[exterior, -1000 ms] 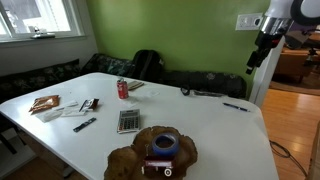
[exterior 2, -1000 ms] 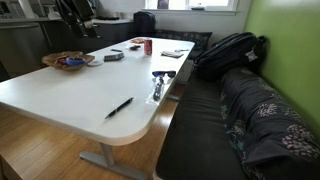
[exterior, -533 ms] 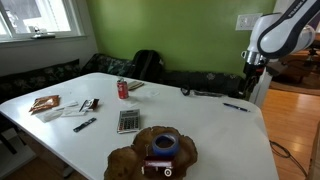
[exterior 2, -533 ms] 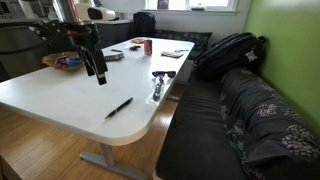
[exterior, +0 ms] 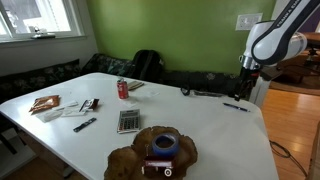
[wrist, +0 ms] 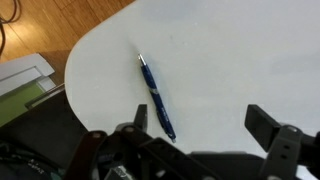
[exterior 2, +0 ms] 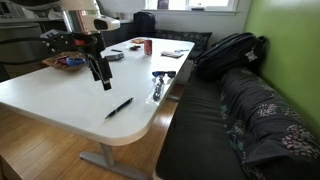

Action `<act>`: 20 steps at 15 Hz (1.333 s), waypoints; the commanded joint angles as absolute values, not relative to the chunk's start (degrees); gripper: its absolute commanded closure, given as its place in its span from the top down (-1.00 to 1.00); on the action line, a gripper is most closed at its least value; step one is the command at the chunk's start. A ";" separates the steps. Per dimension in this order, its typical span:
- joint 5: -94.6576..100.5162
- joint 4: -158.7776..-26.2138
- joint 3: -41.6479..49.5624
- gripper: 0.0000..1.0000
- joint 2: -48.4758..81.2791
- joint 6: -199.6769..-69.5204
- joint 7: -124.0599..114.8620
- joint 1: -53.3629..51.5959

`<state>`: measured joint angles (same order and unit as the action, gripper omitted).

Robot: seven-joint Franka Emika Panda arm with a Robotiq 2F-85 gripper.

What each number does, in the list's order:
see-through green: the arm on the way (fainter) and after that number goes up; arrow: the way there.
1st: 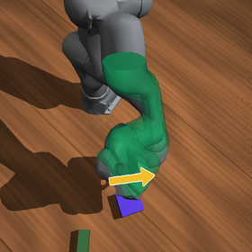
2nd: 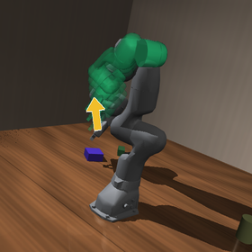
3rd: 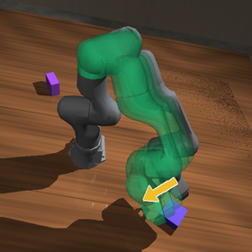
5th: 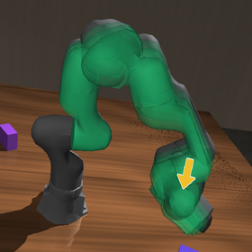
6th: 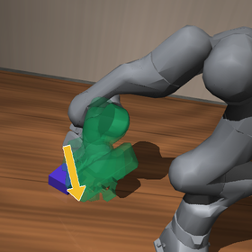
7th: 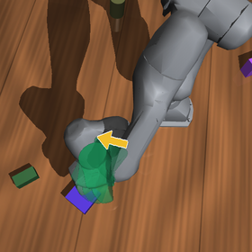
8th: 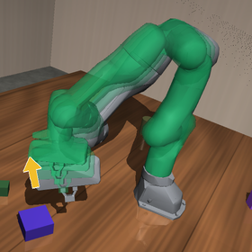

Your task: Put the pen on the calculator

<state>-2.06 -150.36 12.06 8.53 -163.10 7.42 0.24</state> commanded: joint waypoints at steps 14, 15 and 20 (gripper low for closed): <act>5.98 -142.70 -6.57 0.23 28.39 -181.19 17.80 27.58; 6.65 -142.58 -6.73 0.06 28.70 -181.23 18.31 28.09; 7.49 -144.83 -11.16 -0.69 26.20 -181.79 19.34 32.62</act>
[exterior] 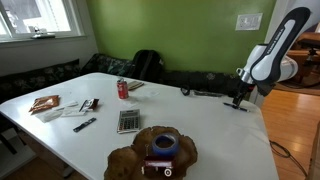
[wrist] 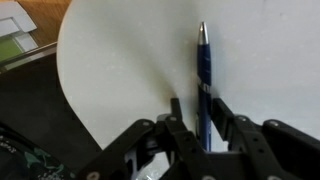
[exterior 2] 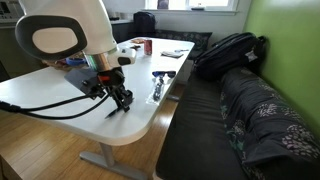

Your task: Put the pen on the calculator

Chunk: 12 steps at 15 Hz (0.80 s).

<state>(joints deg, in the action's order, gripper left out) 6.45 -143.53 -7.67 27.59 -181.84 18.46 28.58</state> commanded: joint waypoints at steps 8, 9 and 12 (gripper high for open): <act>5.53 -148.08 -30.66 -0.94 23.45 -186.10 21.28 49.14; 7.57 -148.62 -34.85 -0.94 24.01 -188.58 21.11 52.38; 8.27 -147.63 -37.10 -0.94 23.97 -187.44 19.38 52.71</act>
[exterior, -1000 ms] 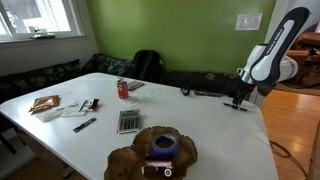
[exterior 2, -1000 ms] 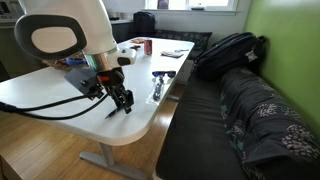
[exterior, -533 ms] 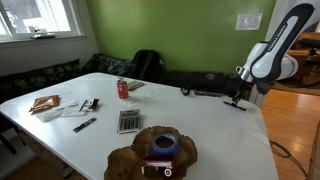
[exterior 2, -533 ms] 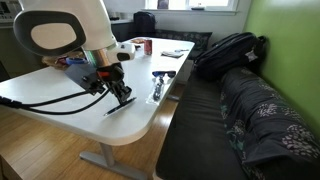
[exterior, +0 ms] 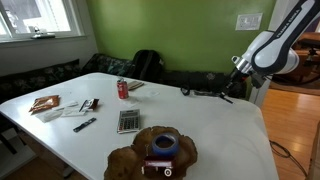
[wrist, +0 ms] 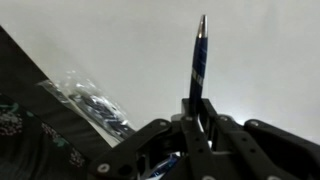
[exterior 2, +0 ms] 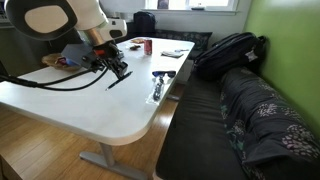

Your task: Put the pen on the calculator

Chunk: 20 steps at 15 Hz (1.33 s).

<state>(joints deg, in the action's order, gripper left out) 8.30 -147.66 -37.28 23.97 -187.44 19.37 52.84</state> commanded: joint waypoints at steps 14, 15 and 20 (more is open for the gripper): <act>10.25 -138.28 -50.54 -0.94 20.16 -183.99 21.05 42.53; 10.73 -135.90 -51.36 -0.94 21.10 -184.04 21.92 40.70; 10.31 -132.09 -55.07 -0.75 23.45 -186.32 22.13 40.17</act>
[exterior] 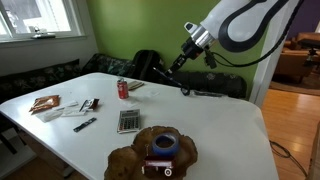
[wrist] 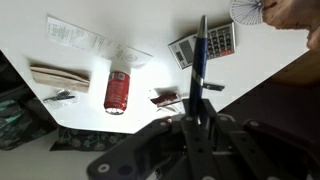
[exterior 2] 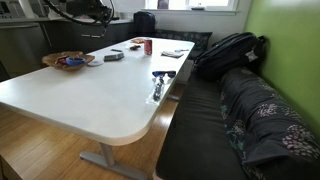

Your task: Put the pen on the calculator

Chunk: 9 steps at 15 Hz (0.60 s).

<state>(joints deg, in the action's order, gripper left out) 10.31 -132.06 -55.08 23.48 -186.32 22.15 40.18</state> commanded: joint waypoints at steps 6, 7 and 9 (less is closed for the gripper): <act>13.76 -117.82 -51.25 -0.94 37.04 -173.51 29.62 33.58; 14.62 -115.17 -50.13 -0.94 38.07 -170.95 31.07 31.59; 13.12 -107.77 -48.19 -0.94 41.47 -162.11 35.15 26.88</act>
